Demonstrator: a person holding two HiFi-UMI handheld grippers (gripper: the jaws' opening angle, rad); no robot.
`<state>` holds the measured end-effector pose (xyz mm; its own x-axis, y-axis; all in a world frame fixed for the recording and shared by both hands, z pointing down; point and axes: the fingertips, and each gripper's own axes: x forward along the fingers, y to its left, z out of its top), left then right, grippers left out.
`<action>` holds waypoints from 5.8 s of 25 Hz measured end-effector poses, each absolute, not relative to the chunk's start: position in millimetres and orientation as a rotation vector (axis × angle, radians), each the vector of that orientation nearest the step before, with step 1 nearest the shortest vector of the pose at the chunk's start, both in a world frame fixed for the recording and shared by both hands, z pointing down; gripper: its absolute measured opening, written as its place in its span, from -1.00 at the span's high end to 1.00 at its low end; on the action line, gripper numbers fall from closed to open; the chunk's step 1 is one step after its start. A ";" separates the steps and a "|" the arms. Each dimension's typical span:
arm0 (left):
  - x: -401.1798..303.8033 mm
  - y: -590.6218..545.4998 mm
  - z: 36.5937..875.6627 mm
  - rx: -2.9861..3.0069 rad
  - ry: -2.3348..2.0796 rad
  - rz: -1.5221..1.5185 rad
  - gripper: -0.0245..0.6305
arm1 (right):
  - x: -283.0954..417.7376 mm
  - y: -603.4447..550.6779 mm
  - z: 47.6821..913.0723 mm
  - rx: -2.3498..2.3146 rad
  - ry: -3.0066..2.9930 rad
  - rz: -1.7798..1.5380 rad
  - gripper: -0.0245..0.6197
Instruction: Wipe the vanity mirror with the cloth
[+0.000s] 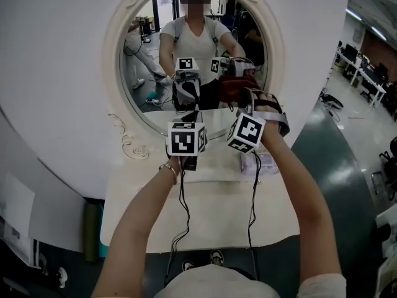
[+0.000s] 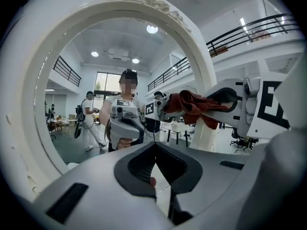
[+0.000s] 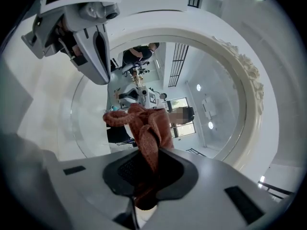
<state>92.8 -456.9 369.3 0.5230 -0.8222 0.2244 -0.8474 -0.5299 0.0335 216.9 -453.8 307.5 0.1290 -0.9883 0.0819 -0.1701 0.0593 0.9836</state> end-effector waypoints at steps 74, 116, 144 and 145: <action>-4.0 -417.0 469.7 2.453 -1.446 0.351 0.89 | 91.6 -415.3 460.7 1.240 -1.684 -0.728 0.74; -12.9 -286.1 463.4 2.392 -1.527 0.050 0.89 | 159.5 -271.3 447.7 2.072 -2.365 0.315 0.74; -11.8 -268.0 482.3 2.365 -1.554 0.108 0.89 | 154.9 -255.2 449.7 2.027 -2.400 0.327 0.75; -11.5 -267.1 483.2 2.364 -1.552 0.109 0.89 | 154.5 -254.2 449.8 2.026 -2.404 0.330 0.75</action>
